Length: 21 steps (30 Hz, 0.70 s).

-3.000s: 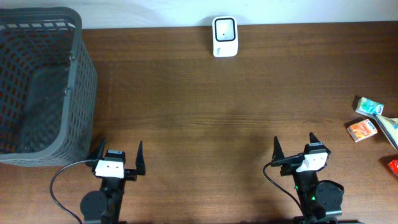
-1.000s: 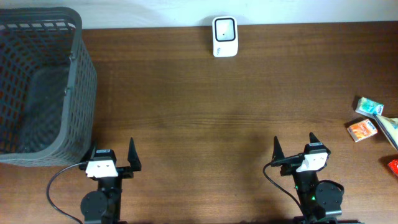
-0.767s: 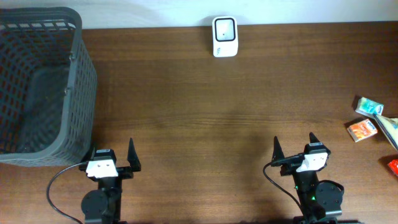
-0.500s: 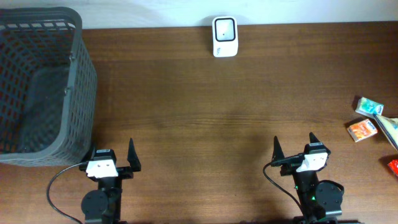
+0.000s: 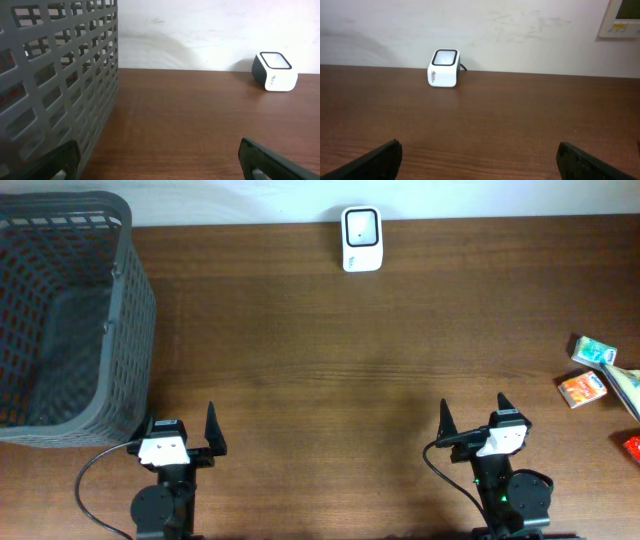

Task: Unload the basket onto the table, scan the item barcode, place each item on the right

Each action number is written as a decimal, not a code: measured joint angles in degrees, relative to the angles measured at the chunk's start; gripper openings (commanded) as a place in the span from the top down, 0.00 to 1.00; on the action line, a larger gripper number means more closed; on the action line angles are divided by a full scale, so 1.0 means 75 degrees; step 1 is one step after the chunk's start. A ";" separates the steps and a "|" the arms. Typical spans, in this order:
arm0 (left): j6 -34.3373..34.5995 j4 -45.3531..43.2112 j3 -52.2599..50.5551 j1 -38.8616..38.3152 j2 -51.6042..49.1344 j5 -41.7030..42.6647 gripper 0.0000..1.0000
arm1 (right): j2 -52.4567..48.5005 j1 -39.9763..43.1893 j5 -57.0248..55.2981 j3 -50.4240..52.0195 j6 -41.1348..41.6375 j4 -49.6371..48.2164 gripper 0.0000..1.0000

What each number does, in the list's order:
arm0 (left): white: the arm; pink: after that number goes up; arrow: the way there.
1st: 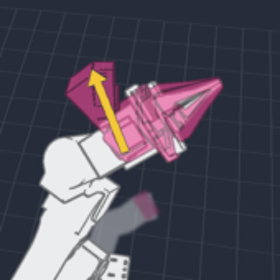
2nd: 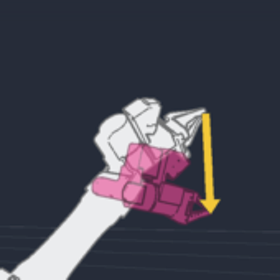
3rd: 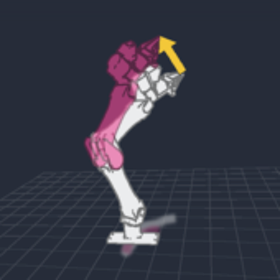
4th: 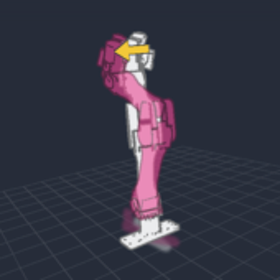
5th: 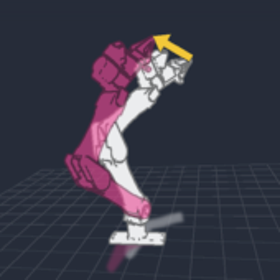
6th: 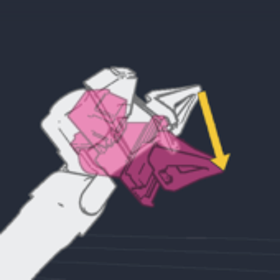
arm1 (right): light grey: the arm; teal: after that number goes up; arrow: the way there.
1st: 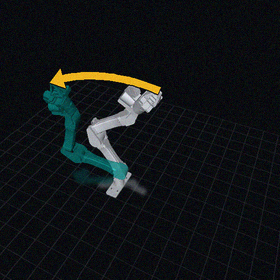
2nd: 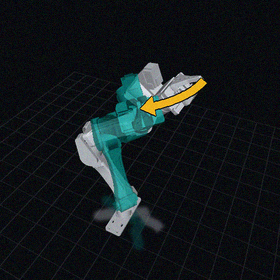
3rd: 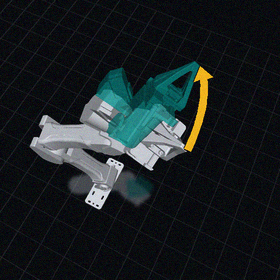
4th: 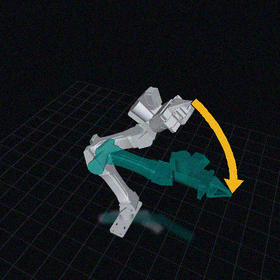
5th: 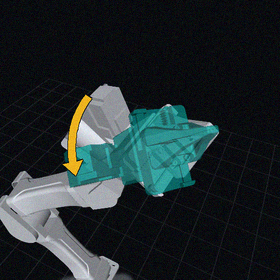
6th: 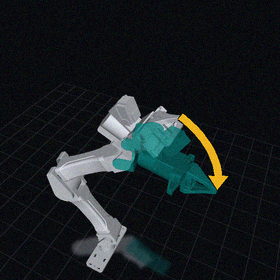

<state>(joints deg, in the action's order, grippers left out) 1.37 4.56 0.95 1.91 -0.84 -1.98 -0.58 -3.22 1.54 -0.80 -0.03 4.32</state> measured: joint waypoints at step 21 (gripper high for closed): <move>0.0000 0.0000 0.0000 0.0000 0.0000 0.0000 0.01 | 0.0000 0.0000 -0.0181 0.0000 -0.0592 0.0020 0.01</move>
<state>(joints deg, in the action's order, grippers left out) 1.37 4.56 0.95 1.91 -0.84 -1.98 -0.58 -3.22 0.19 -0.80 -4.47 4.47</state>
